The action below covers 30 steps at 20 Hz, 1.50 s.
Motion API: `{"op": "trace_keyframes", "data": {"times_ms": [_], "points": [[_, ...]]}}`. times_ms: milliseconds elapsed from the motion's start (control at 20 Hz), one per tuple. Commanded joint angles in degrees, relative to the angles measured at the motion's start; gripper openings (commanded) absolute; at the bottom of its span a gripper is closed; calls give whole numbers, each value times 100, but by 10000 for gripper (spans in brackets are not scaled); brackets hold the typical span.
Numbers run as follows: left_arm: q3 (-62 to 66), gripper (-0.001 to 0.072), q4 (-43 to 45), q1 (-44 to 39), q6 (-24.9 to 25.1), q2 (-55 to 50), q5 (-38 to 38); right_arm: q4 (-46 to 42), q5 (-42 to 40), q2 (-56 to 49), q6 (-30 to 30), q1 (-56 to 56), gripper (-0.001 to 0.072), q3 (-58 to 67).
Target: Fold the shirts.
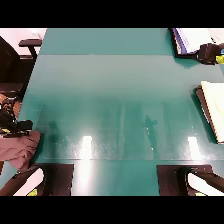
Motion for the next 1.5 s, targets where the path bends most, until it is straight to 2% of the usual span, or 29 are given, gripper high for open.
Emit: {"op": "trace_keyframes", "data": {"times_ms": [0,50,100,300,450,600,800,1000,1250,1400,1450], "points": [[-122,356,24,26,-20,7,-57,2,-31,-2,0,7,14,7],[-122,288,24,26,-17,7,-92,2,-33,-2,0,7,14,7],[-122,24,22,26,22,9,-125,2,-33,-2,0,7,14,7],[-9,24,7,26,140,9,-83,2,-37,0,0,7,14,9],[1126,23,-525,-76,146,267,-28,11,-186,107,0,7,14,9],[2940,21,-645,-863,122,649,-81,9,-688,455,0,7,13,28],[5154,19,-791,-2577,-35,511,-271,4,-673,608,0,7,13,605],[6279,19,-507,-4030,-4,-269,-343,2,-249,321,2,7,13,1563],[6498,22,-498,-5580,256,-1899,-55,-44,424,-184,2,7,13,2583],[6498,26,-1322,-6227,610,-2900,726,-44,468,-326,2,7,13,2739],[6498,99,-1816,-6317,758,-3128,1069,-42,472,-345,2,7,13,2710]]}}
